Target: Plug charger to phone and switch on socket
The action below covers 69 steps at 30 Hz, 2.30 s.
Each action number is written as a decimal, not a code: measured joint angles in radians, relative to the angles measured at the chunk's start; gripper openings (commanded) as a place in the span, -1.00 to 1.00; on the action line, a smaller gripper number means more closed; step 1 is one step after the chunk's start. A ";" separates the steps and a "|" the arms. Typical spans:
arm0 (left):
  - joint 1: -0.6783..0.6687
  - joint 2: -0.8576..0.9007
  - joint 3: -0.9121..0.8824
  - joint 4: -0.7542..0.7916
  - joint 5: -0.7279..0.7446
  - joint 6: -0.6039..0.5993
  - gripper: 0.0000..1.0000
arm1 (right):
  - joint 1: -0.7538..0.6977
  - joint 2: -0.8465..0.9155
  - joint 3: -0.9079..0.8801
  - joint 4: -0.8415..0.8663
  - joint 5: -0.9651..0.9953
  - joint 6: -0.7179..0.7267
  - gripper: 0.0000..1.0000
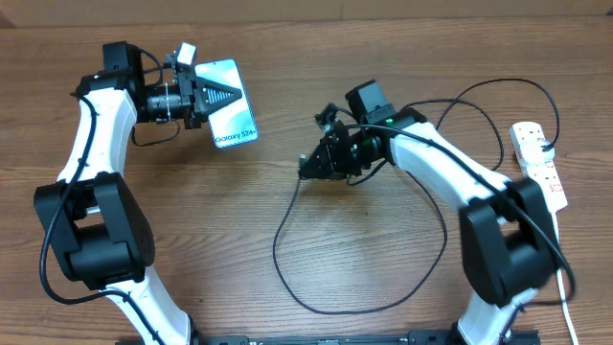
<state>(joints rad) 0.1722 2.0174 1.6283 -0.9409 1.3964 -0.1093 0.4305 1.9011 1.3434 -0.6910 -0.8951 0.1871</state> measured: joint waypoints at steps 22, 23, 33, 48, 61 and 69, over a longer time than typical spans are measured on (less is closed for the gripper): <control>-0.006 0.000 0.000 0.021 0.131 0.035 -0.92 | -0.021 -0.048 0.000 -0.127 -0.116 -0.116 -0.92; 0.000 0.000 0.000 0.021 0.131 0.035 -0.92 | -0.038 -0.048 0.000 -0.150 -0.070 -0.111 -0.92; 0.022 0.000 0.000 0.023 0.093 0.027 -0.92 | -0.082 -0.048 0.000 -0.240 0.430 0.123 0.44; 0.140 0.000 0.000 -0.024 -0.093 -0.089 -0.92 | 0.183 0.018 0.099 -0.215 0.748 0.428 0.11; 0.161 0.000 0.000 -0.077 -0.175 -0.091 -0.92 | 0.266 0.229 0.224 -0.127 0.906 0.469 -0.09; 0.161 0.000 0.000 -0.078 -0.186 -0.091 -0.91 | 0.319 0.263 0.224 -0.087 1.039 0.487 -0.16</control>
<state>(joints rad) 0.3336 2.0174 1.6283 -1.0187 1.2102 -0.2005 0.7494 2.1643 1.5677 -0.7784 0.1440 0.6739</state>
